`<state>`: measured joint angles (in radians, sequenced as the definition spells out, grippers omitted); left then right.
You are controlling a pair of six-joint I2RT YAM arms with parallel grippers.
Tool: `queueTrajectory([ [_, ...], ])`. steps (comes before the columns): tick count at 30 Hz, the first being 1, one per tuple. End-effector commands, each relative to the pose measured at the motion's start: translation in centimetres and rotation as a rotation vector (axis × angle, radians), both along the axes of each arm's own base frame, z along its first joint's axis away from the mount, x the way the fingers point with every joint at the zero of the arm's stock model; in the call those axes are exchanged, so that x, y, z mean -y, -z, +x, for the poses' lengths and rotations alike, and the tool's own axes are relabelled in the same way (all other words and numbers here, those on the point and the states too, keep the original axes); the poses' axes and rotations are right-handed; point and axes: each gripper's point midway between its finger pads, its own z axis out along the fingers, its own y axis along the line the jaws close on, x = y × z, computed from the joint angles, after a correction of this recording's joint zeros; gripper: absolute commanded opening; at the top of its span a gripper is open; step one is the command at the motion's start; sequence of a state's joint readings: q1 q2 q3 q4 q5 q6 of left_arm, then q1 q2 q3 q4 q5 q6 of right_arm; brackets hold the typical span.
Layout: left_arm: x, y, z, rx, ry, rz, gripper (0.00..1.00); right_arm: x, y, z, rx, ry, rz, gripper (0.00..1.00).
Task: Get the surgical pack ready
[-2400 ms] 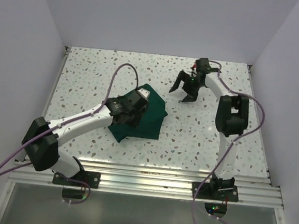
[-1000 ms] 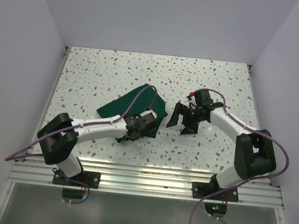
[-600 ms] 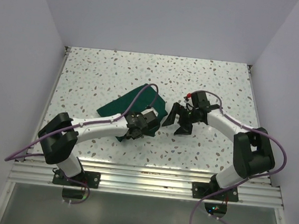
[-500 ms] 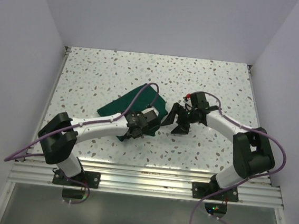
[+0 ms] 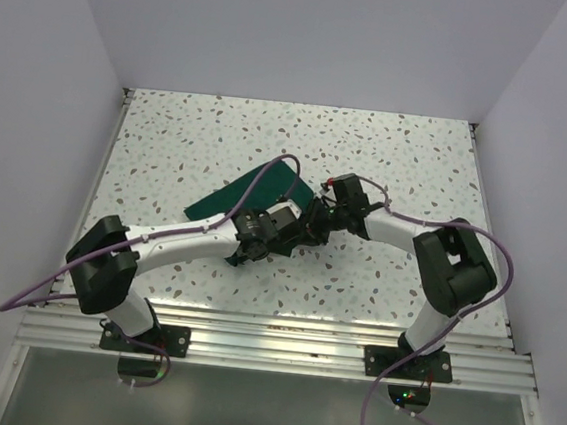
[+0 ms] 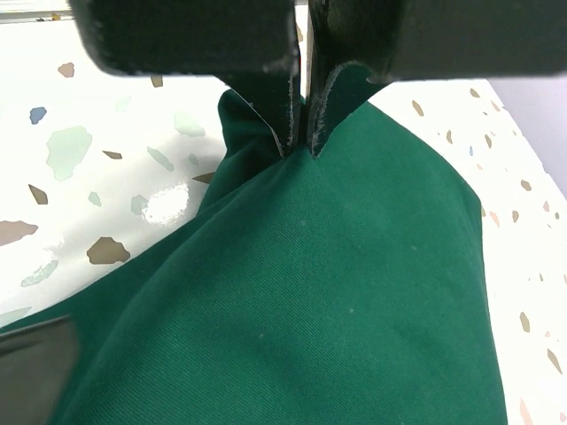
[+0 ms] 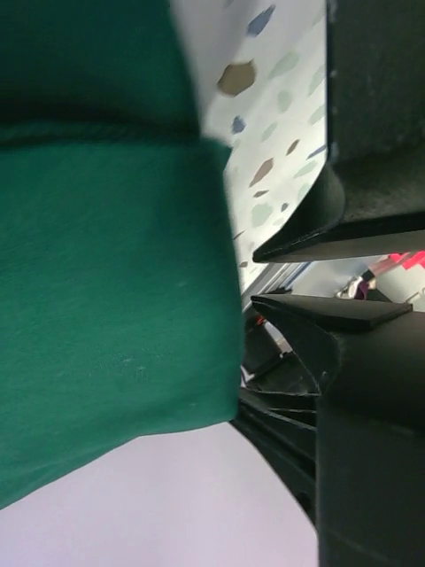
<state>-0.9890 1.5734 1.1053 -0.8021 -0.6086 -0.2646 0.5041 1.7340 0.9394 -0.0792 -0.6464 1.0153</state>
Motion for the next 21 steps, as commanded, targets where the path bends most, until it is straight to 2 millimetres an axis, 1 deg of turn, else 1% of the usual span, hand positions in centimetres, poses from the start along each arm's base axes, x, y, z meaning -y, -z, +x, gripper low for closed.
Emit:
queueTrajectory([
  [1, 0.3, -2.6, 0.9, 0.076, 0.011, -0.039, 0.00, -2.7, -2.3, 2.1, 0.051, 0.018, 0.092, 0.24],
  [5, 0.3, -2.7, 0.8, 0.079, 0.016, -0.046, 0.00, -3.9, -1.9, 2.4, 0.042, 0.027, 0.118, 0.19],
  [8, 0.5, -3.2, 0.7, 0.085, 0.024, -0.079, 0.00, -4.9, -1.7, 2.6, 0.044, 0.049, 0.146, 0.17],
  [9, 0.7, -3.3, 0.7, 0.085, 0.029, -0.093, 0.00, -5.6, -2.4, 3.0, 0.061, 0.066, 0.187, 0.16],
  [11, 0.8, -3.6, 0.7, 0.089, 0.036, -0.103, 0.00, -6.0, -2.1, 3.3, 0.060, 0.098, 0.204, 0.14],
  [12, 1.0, -3.6, 0.7, 0.089, 0.039, -0.109, 0.00, -6.6, -2.7, 3.5, 0.067, 0.112, 0.237, 0.13],
  [14, 1.2, -3.5, 0.7, 0.082, 0.045, -0.109, 0.00, -6.8, -1.9, 3.8, 0.061, 0.149, 0.241, 0.12],
  [15, 1.3, -3.6, 0.8, 0.083, 0.048, -0.114, 0.00, -7.3, -2.9, 4.4, 0.088, 0.171, 0.289, 0.12],
  [16, 1.4, -3.5, 0.7, 0.078, 0.054, -0.114, 0.00, -7.1, -2.2, 4.7, 0.092, 0.210, 0.282, 0.12],
  [17, 1.6, -3.5, 0.7, 0.075, 0.057, -0.125, 0.00, -7.1, -2.1, 5.0, 0.094, 0.233, 0.281, 0.12],
  [18, 1.7, -3.6, 0.7, 0.075, 0.059, -0.130, 0.00, -7.4, -2.8, 5.4, 0.111, 0.258, 0.319, 0.12],
  [19, 1.8, -3.6, 0.7, 0.075, 0.060, -0.134, 0.00, -7.5, -3.1, 5.5, 0.124, 0.276, 0.337, 0.12],
  [20, 1.9, -3.6, 0.6, 0.071, 0.063, -0.141, 0.00, -7.2, -2.4, 6.0, 0.133, 0.327, 0.327, 0.12],
  [21, 1.9, -3.5, 0.6, 0.071, 0.061, -0.145, 0.00, -7.4, -3.1, 6.3, 0.160, 0.344, 0.359, 0.12],
])
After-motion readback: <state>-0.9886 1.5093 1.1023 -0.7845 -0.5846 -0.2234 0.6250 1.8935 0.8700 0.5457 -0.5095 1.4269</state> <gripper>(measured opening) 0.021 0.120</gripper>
